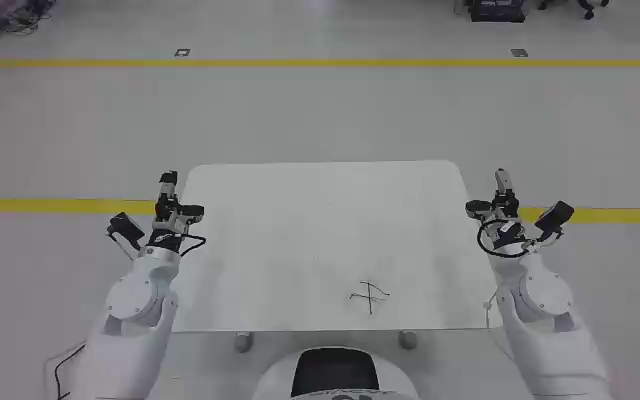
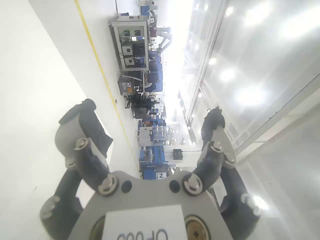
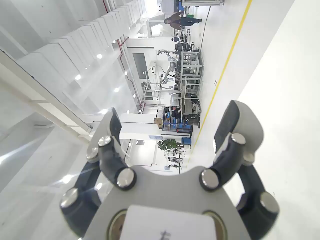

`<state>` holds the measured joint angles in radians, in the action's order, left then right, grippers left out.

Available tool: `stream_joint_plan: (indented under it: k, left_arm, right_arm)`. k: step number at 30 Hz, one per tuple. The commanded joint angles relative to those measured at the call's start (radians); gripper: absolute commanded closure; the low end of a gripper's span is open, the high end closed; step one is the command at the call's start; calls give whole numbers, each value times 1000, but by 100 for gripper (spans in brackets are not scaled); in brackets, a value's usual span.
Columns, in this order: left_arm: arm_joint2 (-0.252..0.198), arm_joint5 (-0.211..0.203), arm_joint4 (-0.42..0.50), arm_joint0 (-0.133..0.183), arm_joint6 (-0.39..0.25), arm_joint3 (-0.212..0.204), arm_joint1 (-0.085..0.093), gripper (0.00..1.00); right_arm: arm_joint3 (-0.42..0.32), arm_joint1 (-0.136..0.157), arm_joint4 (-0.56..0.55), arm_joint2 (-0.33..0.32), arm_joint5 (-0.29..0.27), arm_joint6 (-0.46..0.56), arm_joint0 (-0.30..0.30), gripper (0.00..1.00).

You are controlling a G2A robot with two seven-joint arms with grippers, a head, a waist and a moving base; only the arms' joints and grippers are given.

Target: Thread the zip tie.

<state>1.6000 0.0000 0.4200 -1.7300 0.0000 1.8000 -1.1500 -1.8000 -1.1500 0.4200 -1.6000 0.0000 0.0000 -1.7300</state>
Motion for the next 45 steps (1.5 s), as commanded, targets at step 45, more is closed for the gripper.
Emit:
stream_joint_plan:
  k: [45]
  left_arm:
    - [0, 0, 0, 0, 0, 0, 0, 0]
  right_arm:
    - [-53, 24, -559, 109, 74, 276, 67, 0]
